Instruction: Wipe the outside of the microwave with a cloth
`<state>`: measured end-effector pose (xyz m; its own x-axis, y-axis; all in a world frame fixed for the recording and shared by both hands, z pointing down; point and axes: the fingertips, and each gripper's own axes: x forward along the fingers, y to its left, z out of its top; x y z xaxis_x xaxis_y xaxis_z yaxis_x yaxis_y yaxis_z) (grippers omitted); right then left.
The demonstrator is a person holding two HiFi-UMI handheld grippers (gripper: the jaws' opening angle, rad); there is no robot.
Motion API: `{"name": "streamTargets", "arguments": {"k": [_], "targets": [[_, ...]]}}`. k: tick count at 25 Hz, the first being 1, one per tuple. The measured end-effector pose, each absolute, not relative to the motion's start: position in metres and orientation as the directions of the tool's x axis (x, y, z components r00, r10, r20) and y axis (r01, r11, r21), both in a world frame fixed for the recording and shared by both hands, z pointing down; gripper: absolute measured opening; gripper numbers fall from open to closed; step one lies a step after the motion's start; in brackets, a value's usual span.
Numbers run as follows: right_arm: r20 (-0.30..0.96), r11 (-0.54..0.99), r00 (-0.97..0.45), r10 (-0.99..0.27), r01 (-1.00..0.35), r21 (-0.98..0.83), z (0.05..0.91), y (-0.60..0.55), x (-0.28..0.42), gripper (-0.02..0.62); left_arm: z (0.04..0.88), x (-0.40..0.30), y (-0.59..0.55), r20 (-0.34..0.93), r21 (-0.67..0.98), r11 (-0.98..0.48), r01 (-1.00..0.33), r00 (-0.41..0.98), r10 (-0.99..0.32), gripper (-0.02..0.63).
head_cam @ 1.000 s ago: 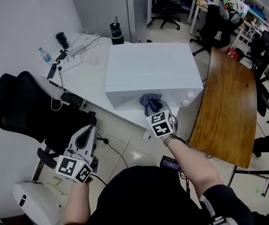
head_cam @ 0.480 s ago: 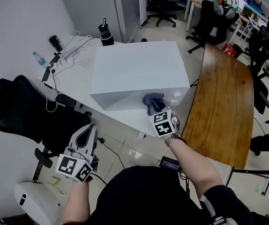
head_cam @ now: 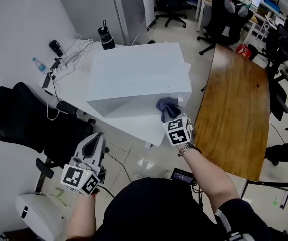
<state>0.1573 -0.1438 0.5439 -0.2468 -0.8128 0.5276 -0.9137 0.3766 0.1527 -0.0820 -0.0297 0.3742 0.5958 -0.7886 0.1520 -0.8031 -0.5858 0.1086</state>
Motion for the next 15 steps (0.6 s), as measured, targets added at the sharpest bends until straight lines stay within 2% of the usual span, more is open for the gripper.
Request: {"name": "streamTargets", "arguments": {"k": [15], "targets": [[0.514,0.389,-0.263,-0.816,-0.909,0.152,0.539,-0.12,0.201,0.048,0.374,-0.03,-0.015,0.157,0.104,-0.598,-0.795,0.607,-0.779,0.005]]}}
